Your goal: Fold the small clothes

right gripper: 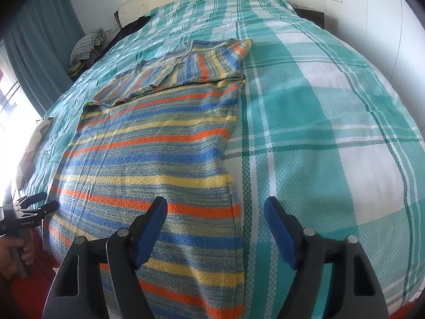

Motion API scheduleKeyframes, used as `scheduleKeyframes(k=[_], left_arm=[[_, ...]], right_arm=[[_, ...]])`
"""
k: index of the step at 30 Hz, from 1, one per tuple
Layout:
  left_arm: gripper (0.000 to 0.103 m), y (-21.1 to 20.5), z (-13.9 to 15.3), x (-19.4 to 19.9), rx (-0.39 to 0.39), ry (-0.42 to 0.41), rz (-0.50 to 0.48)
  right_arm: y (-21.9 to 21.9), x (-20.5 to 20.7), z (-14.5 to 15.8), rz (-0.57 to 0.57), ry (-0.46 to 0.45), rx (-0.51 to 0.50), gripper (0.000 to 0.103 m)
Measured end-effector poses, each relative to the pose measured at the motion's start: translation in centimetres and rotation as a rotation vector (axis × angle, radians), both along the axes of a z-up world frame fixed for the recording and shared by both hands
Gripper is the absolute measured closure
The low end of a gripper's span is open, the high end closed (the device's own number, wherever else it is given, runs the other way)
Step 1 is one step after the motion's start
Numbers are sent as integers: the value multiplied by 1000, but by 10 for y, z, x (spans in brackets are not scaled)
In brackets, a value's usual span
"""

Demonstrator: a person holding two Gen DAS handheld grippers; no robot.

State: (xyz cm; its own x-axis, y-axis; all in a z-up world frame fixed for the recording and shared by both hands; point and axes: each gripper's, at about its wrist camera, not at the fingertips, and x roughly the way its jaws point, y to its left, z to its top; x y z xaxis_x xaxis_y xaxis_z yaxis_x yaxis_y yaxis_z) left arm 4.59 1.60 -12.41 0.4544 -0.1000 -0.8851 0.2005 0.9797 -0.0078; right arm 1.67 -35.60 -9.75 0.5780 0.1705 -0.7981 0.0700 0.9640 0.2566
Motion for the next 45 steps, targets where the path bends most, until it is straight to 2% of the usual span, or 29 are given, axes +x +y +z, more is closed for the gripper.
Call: scheduleKeyframes(k=[15, 22, 29, 45], left_arm=[[1, 1, 10, 0, -29, -53, 2], [1, 19, 23, 0, -69, -102, 62], [1, 31, 17, 5, -92, -65, 116], [1, 23, 25, -5, -99, -66, 84]], right_arm=[[-3, -1, 2, -16, -20, 1, 28], [-10, -2, 4, -49, -37, 3, 28], [-17, -2, 4, -72, -37, 25, 28], [-27, -8, 10, -116, -68, 45, 28]])
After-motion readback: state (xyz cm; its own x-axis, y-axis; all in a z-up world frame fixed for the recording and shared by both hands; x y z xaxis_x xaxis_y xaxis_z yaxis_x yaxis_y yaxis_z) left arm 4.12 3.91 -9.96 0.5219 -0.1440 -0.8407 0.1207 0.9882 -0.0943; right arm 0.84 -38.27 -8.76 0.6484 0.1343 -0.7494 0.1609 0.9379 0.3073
